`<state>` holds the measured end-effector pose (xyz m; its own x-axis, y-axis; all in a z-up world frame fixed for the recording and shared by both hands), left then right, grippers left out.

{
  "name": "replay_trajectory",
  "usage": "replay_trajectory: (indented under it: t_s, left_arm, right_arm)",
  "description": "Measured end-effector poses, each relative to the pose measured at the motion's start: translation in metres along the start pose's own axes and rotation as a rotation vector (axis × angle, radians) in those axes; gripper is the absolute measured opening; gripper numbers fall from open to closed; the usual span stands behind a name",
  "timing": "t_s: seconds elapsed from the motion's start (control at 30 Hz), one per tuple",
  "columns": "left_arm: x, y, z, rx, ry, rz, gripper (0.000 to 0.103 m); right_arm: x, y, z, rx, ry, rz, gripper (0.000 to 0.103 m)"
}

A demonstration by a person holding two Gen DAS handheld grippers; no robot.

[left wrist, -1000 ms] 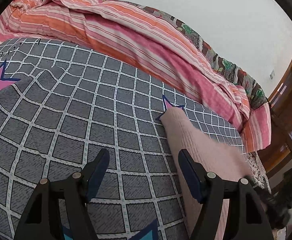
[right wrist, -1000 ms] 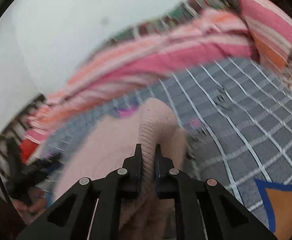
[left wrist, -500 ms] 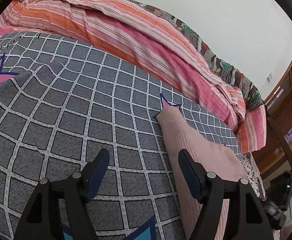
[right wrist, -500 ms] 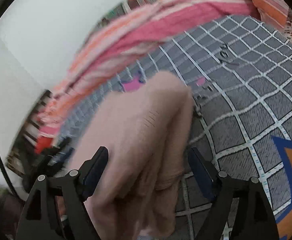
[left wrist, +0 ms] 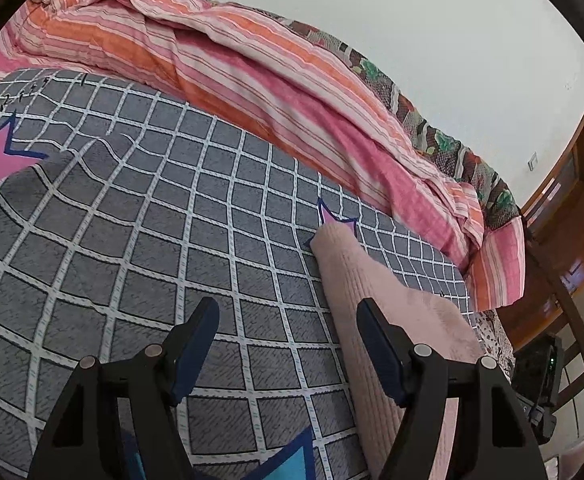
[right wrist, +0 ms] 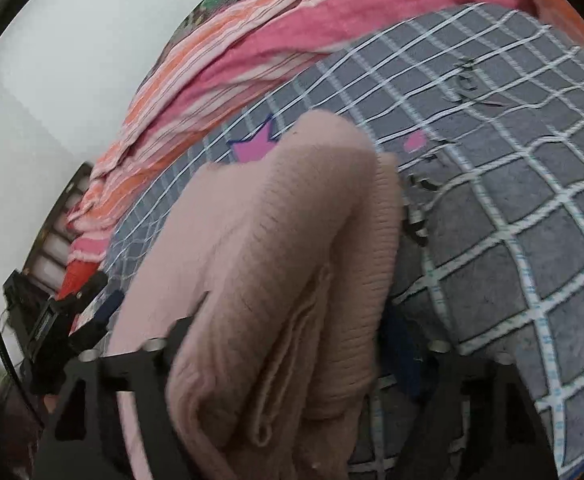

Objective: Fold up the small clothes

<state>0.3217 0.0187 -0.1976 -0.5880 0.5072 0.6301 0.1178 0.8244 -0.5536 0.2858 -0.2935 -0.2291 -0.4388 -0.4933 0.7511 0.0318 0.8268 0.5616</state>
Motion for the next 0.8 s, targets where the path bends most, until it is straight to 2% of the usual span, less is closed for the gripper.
replay_trajectory:
  t_s: [0.1, 0.2, 0.27, 0.4, 0.5, 0.6, 0.8]
  left_arm:
    - [0.004, 0.005, -0.002, 0.016, -0.006, 0.009, 0.069]
    - [0.009, 0.012, -0.004, 0.036, -0.012, 0.017, 0.069]
    - [0.013, 0.015, -0.005, 0.043, -0.018, 0.014, 0.069]
    - [0.020, 0.020, -0.007, 0.031, -0.037, -0.027, 0.069]
    - [0.028, 0.023, -0.008, 0.005, -0.055, -0.072, 0.069]
    - [0.036, 0.025, -0.009, -0.006, -0.074, -0.086, 0.069]
    - [0.053, 0.037, -0.016, 0.031, -0.095, -0.043, 0.069]
  right_arm:
    - [0.004, 0.003, -0.001, -0.014, 0.010, -0.016, 0.047]
    - [0.015, 0.019, -0.002, 0.015, -0.007, 0.027, 0.040]
    - [0.025, 0.042, -0.004, 0.067, -0.038, 0.072, 0.039]
    - [0.040, 0.087, -0.015, 0.119, -0.083, 0.098, 0.037]
    - [0.040, 0.117, -0.023, 0.148, -0.090, 0.142, 0.037]
    - [0.032, 0.143, -0.030, 0.175, -0.083, 0.194, 0.036]
    - [0.019, 0.196, -0.049, 0.190, -0.083, 0.203, 0.034]
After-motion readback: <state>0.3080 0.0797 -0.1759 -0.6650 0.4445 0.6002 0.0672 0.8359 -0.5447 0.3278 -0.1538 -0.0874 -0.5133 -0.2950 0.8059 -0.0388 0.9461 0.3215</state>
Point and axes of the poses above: each gripper's, at about its wrist camera, not at the fingertips, and x roughly against the way its jaws point, y to its left, z to its underside, the point moved 7 cm from there along -x, roughly the way its jaws point, and after that the axes turned 10 degrees about y, right-handed, at the moved point
